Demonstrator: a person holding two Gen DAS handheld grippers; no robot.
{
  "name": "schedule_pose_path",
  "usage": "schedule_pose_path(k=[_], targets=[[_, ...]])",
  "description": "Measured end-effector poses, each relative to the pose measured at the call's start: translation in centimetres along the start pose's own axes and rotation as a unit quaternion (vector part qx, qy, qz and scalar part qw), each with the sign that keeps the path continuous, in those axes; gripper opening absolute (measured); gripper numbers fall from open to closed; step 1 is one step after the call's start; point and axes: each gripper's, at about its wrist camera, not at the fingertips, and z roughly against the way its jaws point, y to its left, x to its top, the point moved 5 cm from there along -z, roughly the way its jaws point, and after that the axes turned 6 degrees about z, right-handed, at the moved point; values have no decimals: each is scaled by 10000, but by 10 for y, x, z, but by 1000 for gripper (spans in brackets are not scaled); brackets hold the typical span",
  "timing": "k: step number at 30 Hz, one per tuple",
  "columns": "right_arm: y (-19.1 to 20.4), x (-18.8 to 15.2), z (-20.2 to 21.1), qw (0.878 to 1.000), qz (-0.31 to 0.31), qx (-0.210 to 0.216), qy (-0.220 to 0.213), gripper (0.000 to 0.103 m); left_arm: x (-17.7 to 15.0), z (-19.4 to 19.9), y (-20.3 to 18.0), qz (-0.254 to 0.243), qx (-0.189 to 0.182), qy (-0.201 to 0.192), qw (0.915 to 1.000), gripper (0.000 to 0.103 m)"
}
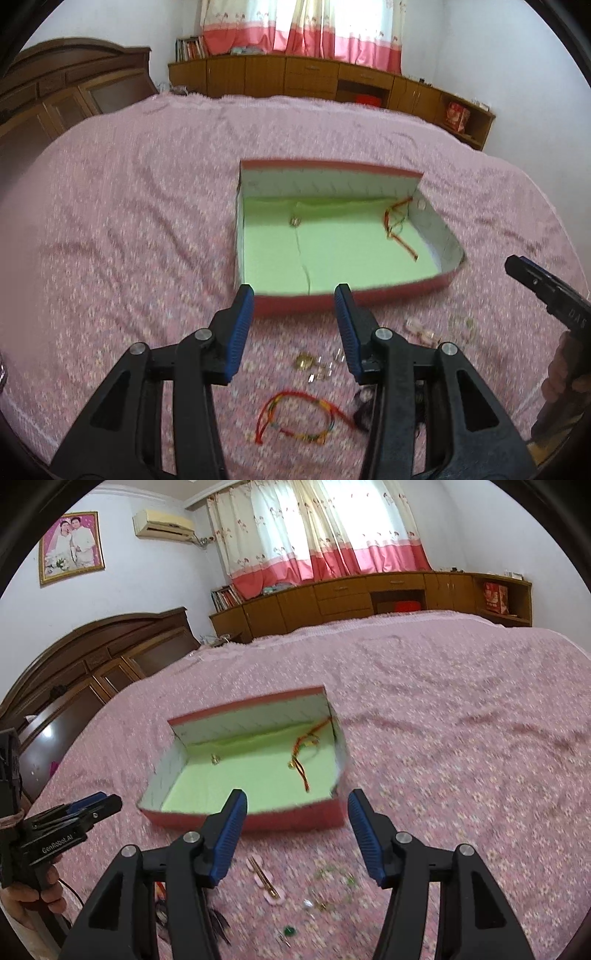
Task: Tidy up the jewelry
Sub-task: 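Withdraw both open tools from the box back over the jewelry pile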
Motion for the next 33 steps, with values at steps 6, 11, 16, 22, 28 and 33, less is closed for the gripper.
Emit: schedule_pose_path(k=[6,11,16,22,28,33], targets=[[-11,-25,-1,9994,-19,-137,319,60,-25,-7,14,84,101,420,9990,37],[-17,-43,-7,9980,-24,-229,593,60,-38,-10,18,132,77,650,9978,37],[-19,-56,-16,9963,-24,-299,805,60,-49,-14,18,95,103,824,9965,37],[-23,-69,-32,9935,-15,-429,1057,60,-66,-22,17,12,134,1066,9942,37],[-26,-77,-43,9918,0,-491,1182,60,-76,-31,17,-65,200,1219,9923,37],[-26,-77,-48,9916,99,-515,1182,60,-82,-42,16,-123,257,1380,9900,37]])
